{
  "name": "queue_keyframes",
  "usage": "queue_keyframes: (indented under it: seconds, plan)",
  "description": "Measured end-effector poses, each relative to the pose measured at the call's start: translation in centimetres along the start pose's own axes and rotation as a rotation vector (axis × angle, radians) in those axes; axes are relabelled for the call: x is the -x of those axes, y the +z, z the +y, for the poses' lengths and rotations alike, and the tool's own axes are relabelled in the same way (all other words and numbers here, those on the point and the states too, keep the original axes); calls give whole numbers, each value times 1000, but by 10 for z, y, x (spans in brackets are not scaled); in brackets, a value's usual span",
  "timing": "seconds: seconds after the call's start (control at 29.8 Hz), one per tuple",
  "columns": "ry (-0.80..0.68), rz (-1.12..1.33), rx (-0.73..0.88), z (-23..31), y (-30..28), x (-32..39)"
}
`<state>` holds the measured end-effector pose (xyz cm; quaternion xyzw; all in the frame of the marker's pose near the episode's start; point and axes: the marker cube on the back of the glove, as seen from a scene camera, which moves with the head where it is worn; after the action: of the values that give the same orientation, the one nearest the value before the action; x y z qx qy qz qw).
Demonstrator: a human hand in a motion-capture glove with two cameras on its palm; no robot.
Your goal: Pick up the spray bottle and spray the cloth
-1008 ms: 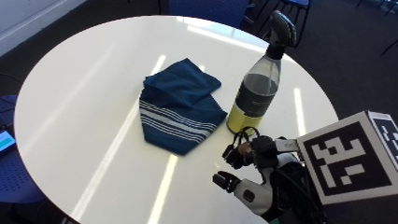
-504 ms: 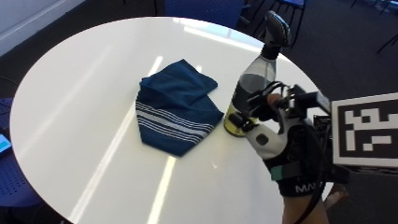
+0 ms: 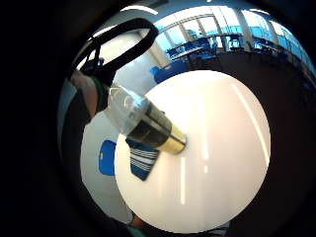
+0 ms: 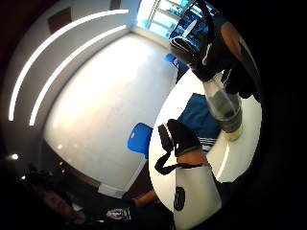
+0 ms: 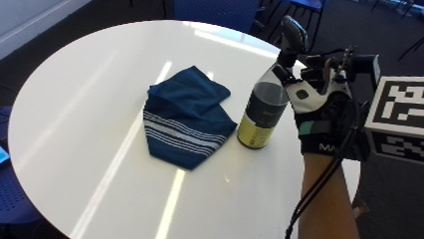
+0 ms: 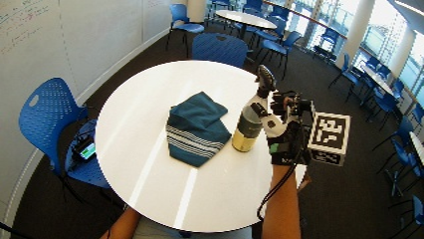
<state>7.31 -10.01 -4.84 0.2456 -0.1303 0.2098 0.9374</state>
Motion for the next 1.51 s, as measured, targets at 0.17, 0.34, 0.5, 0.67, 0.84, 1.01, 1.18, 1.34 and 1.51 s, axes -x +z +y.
queue_keyframes:
  seconds: [0.17,0.34,0.5,0.67,0.84,1.01,1.18,1.34,1.51]
  plan:
    - [54,8,-26,-12,5,-9]
    - [90,-20,-5,-24,15,-13]
    - [158,-131,84,-38,30,-19]
    - [223,-222,185,-49,48,-26]
    - [276,-334,288,-54,64,-31]
    - [306,-430,362,-56,81,-32]
    - [279,-390,355,-56,92,-32]
    - [224,-327,240,-62,94,-27]
    - [179,-312,162,-63,92,-24]
